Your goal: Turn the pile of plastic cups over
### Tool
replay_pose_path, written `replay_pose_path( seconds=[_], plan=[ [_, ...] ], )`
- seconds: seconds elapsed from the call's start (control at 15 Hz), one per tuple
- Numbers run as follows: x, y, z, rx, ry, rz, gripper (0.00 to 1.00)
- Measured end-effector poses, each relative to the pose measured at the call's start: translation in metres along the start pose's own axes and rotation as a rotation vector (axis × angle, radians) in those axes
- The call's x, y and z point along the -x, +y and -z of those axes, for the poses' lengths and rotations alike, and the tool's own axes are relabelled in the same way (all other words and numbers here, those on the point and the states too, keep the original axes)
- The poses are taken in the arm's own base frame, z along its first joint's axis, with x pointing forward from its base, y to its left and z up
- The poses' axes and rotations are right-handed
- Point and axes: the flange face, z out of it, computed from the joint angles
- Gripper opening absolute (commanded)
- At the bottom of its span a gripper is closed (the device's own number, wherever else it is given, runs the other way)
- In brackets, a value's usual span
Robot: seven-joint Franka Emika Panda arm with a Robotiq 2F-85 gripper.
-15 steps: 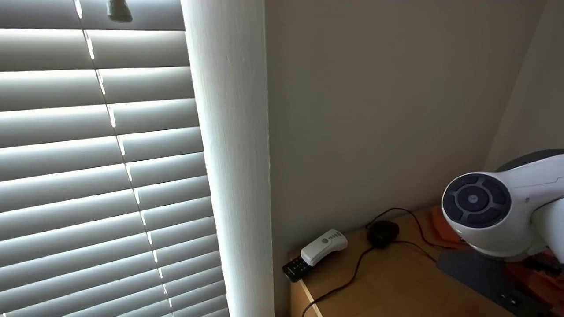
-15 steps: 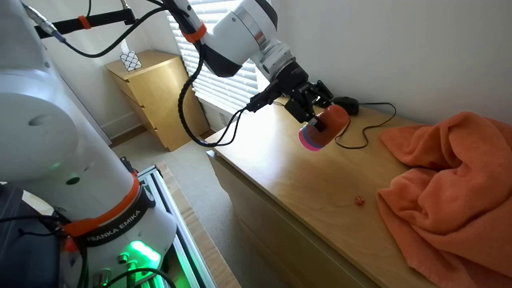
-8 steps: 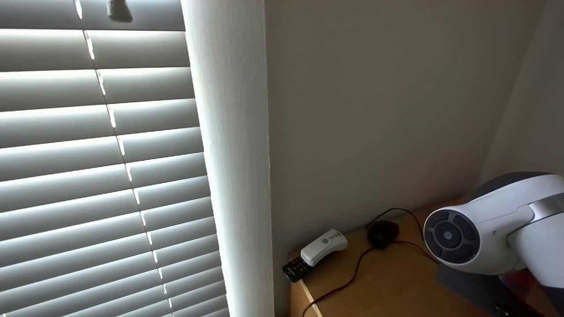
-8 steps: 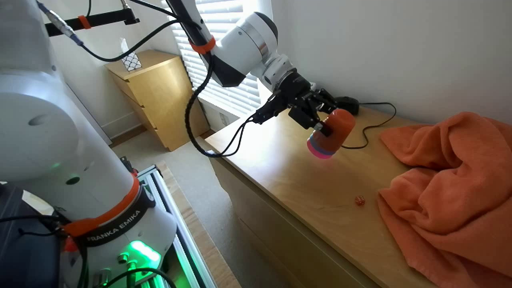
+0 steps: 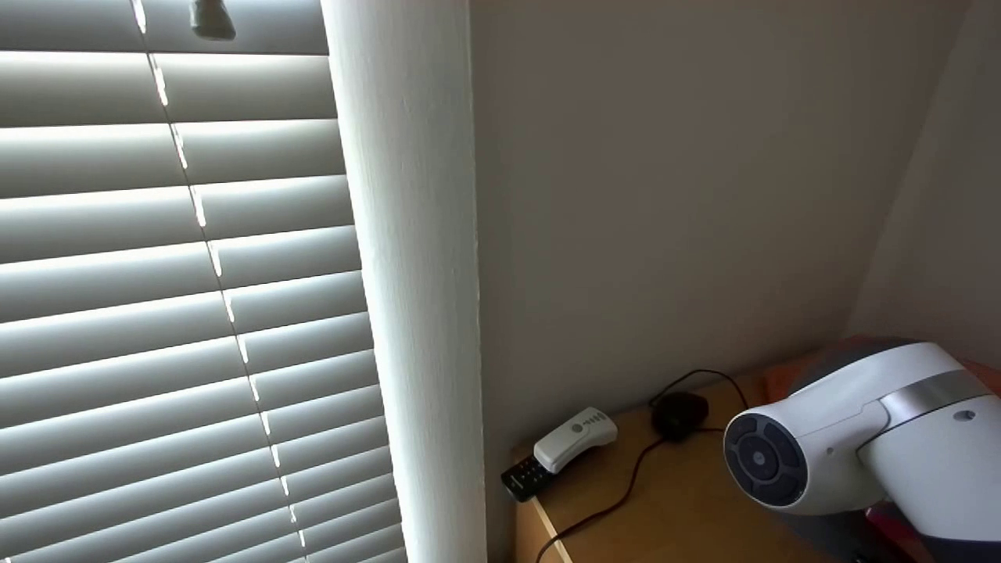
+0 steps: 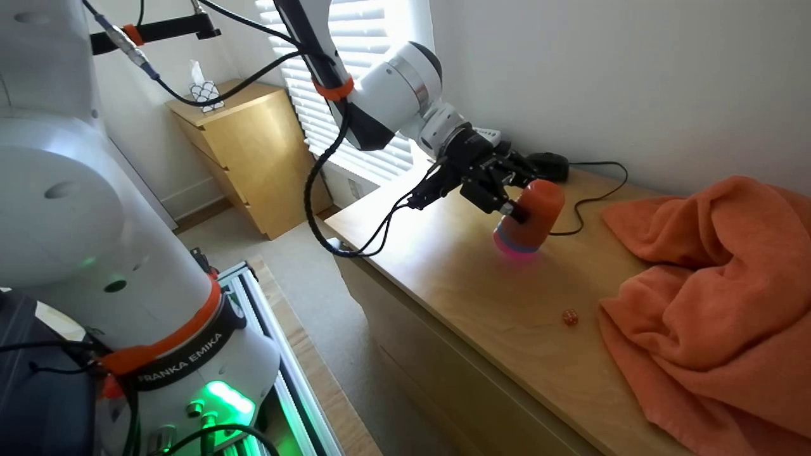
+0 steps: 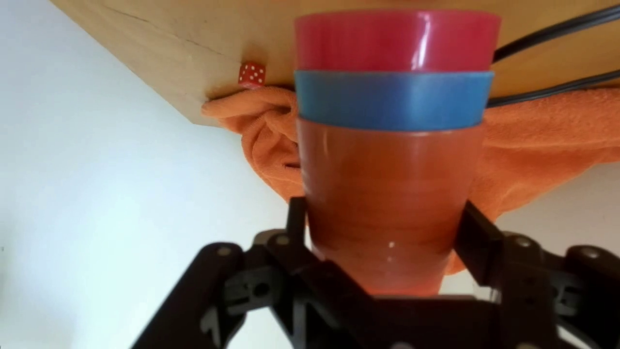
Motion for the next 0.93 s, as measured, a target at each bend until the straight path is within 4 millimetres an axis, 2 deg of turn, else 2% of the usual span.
replay_pose_path(
  seconds=[0.73,0.87,0.93],
  plan=[
    [0.019,-0.013,-0.012,0.021,0.150,-0.059,0.49],
    [0.024,-0.015,-0.015,0.027,0.162,-0.052,0.77],
    [0.027,-0.016,-0.015,0.028,0.163,-0.049,0.81]
  ],
)
